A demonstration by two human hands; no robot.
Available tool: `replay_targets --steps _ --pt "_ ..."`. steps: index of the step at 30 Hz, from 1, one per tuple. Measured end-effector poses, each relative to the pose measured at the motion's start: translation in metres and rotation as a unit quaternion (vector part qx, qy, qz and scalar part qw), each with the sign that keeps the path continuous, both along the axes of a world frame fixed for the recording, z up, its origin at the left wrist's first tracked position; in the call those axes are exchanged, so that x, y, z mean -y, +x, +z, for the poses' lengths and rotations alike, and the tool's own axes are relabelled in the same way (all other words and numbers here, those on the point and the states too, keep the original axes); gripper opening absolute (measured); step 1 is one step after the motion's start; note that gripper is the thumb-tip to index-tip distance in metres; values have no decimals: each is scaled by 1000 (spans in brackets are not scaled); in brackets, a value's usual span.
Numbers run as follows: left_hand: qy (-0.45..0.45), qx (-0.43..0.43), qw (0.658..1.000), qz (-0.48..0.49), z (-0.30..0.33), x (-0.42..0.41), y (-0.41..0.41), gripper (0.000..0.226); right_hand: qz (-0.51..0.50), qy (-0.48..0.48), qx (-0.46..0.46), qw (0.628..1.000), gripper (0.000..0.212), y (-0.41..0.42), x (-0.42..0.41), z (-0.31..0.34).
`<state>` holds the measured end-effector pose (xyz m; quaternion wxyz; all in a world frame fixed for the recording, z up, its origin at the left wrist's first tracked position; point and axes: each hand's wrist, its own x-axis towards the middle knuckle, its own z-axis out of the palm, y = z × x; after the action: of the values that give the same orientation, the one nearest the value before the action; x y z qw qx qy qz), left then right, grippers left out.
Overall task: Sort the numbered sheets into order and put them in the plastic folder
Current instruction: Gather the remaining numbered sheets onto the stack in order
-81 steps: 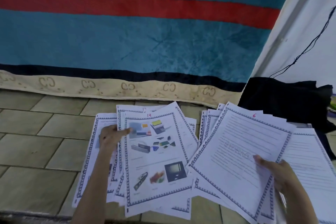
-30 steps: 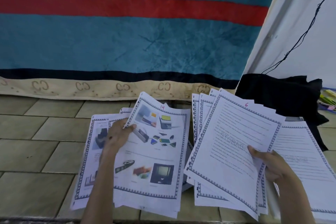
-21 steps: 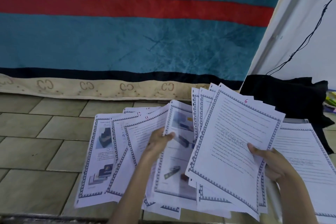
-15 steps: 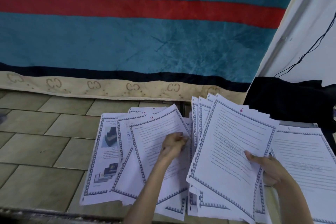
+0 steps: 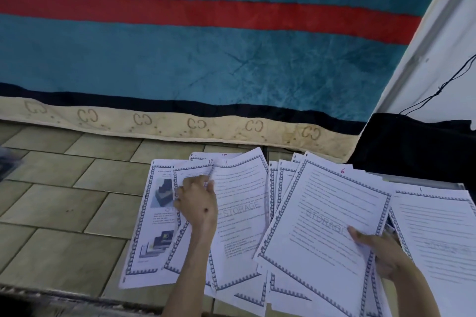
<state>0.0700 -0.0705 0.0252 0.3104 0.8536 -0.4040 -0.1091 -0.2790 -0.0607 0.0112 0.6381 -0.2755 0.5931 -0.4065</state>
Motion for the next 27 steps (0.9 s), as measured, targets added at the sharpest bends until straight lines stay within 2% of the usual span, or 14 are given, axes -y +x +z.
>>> replay_targets --steps 3,4,6,8,10,12,15,16,18,19,21,22,27 --pt "-81 -141 979 -126 4 -6 -18 20 3 -8 2 1000 80 -7 -4 -4" --pt "-95 -149 972 -152 6 -7 -24 20 4 -12 8 1000 94 -14 -3 -11" --pt "-122 -100 970 -184 8 -9 -34 19 21 -11 3 1000 111 -19 -1 -17" --pt "-143 -43 965 -216 9 -9 -46 16 21 -18 -4 1000 113 -25 1 -27" --pt "-157 0 957 -243 10 -10 -57 23 13 -31 -11 999 108 -23 0 -23" --pt "-167 -17 951 -258 14 -13 -66 31 5 -20 -15 1000 93 -11 -3 -9" --pt "-139 -210 940 -230 21 -15 -63 33 6 18 -15 1000 50 -2 -4 0" --pt "-131 -235 945 -188 19 -12 -54 34 -1 29 -15 999 44 1 -3 1" --pt "-65 -161 979 -108 9 -3 -27 31 -8 34 -37 999 47 3 -2 2" --pt "5 -113 990 -81 4 0 -14 32 -6 31 -47 998 45 5 -2 4" --pt "148 -69 984 -67 -1 1 5 34 -4 19 -59 998 27 7 -4 8" --pt "180 -68 979 -65 -3 1 11 34 -5 15 -59 998 23 7 -3 9" --pt "128 -129 980 -85 -1 2 37 16 -10 17 -63 998 25 10 -4 10"
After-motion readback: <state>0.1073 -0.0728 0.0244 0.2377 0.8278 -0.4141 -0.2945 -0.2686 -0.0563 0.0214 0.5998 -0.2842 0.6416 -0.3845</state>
